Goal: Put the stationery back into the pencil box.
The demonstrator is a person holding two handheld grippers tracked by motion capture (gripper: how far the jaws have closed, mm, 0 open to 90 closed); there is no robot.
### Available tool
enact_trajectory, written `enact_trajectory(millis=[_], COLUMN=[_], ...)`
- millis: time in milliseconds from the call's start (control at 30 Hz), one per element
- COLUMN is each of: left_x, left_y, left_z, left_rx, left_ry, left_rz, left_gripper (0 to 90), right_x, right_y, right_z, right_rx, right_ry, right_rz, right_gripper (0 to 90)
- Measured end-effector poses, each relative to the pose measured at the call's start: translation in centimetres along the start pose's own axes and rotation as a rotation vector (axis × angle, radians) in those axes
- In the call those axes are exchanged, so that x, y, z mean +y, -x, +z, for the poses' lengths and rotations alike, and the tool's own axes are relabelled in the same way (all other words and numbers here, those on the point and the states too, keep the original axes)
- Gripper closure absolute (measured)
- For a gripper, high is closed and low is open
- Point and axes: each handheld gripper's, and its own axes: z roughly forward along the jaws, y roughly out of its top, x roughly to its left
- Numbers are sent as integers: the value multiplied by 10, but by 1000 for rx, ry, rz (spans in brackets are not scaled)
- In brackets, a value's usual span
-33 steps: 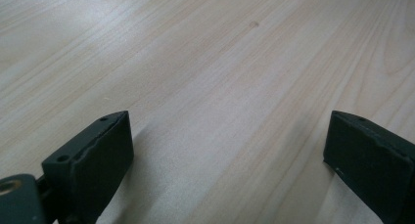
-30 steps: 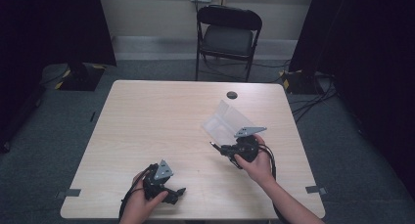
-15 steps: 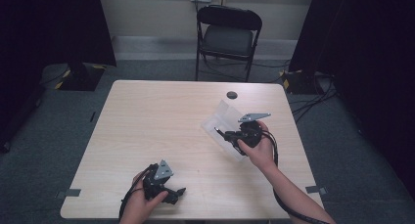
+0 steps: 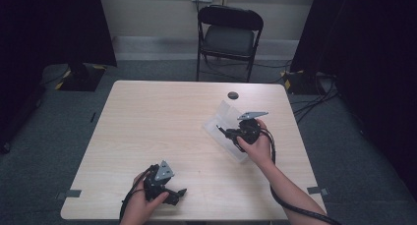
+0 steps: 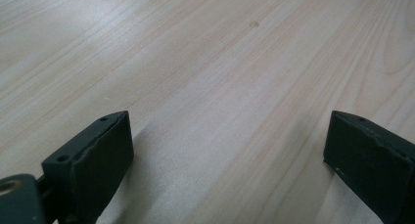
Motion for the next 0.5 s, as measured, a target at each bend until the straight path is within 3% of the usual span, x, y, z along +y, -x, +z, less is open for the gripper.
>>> enact_trajectory(millis=[500], left_x=[0], left_y=[0], left_z=[0], left_rx=[0], left_ry=[0], left_rz=[0], left_gripper=[40], right_x=[-7], right_y=[10], right_z=[6], right_rx=[-4], right_ry=[0], right_rz=[-12], right_gripper=[804])
